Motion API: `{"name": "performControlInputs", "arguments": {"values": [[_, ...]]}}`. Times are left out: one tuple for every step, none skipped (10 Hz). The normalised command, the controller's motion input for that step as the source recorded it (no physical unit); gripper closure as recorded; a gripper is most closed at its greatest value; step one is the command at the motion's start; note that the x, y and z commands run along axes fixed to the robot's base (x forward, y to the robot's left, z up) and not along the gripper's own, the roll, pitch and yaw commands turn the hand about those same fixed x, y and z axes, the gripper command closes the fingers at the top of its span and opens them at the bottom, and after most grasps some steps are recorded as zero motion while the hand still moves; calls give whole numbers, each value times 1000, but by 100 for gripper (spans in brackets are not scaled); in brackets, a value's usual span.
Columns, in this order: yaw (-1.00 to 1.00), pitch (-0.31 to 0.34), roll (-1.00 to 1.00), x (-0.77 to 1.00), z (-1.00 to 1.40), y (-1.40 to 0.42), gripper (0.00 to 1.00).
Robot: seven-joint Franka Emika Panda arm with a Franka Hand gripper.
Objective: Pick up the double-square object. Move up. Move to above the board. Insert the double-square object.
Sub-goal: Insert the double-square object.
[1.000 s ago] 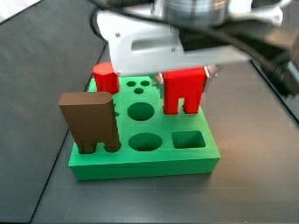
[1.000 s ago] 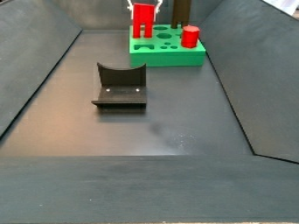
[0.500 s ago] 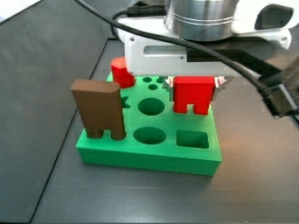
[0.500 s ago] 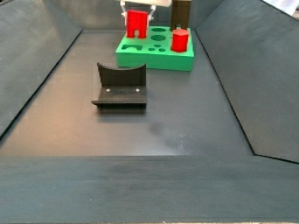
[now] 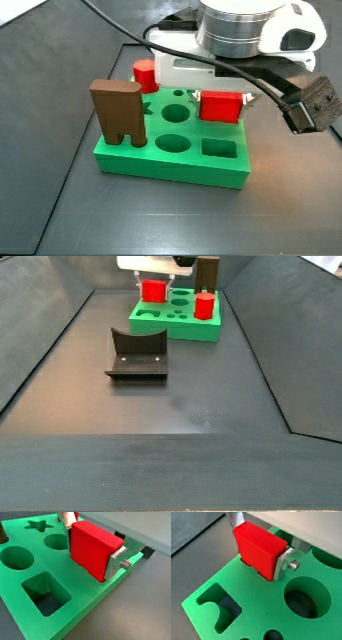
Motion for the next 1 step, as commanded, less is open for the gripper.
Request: {"name": "performControlInputs", "arguments": {"values": [[0,0,0,0,0,0,100]]}}
